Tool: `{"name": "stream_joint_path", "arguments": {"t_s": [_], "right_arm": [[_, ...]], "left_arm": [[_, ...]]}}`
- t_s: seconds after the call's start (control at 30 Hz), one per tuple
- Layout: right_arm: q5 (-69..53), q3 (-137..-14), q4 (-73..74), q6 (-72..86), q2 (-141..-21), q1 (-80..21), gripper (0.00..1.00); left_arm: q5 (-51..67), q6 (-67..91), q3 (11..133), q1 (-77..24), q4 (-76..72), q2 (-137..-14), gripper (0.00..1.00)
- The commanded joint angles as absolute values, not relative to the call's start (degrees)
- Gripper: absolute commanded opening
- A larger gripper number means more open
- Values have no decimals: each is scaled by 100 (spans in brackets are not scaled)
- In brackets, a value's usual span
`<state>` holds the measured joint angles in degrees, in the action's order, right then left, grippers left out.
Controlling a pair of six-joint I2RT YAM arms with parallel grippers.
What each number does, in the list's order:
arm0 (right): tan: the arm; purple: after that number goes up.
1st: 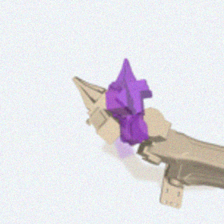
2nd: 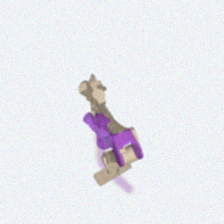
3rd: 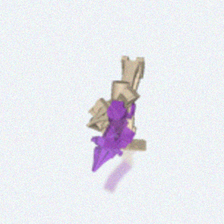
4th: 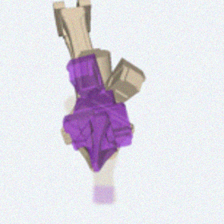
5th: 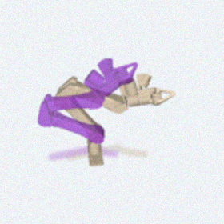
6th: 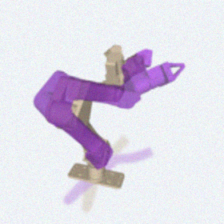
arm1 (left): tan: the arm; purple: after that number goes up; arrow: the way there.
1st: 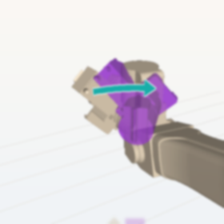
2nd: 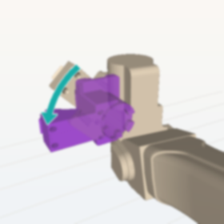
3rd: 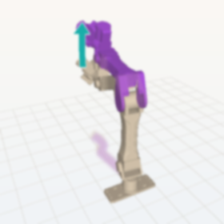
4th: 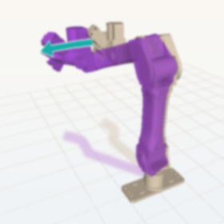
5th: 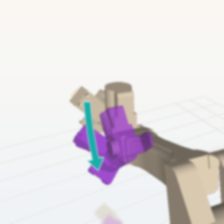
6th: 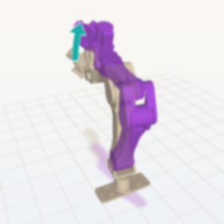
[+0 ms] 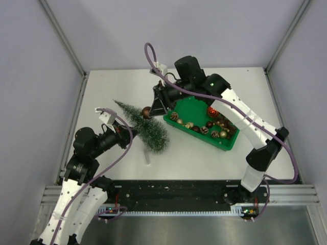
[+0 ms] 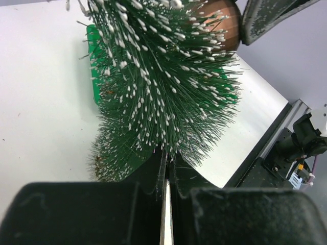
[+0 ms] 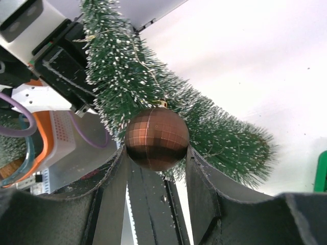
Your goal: Decorate the small christmas tree
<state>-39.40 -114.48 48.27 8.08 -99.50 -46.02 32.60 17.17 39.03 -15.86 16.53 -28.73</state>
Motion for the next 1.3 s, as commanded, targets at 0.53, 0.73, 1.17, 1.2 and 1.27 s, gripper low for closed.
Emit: {"name": "stream_joint_path", "arguments": {"t_s": [0.53, 0.73, 1.17, 1.2, 1.27], "right_arm": [[-3225, -10275, 4395, 791, -8746, -4421, 24], [-3542, -10397, 4368, 844, -8648, -4482, 24], [-4096, -10740, 4535, 677, -8640, -4737, 24], [-4104, -10792, 4526, 677, -8640, -4729, 24], [-4166, -10915, 4483, 703, -8675, -4729, 24]], "left_arm": [[3428, 1661, 3788, -1591, 1433, -2707, 0], [3349, 1714, 3814, -1591, 1371, -2760, 0], [3243, 1767, 3806, -1591, 1336, -2812, 0], [3243, 1767, 3814, -1591, 1327, -2812, 0], [3261, 1775, 3814, -1591, 1318, -2821, 0]]}}
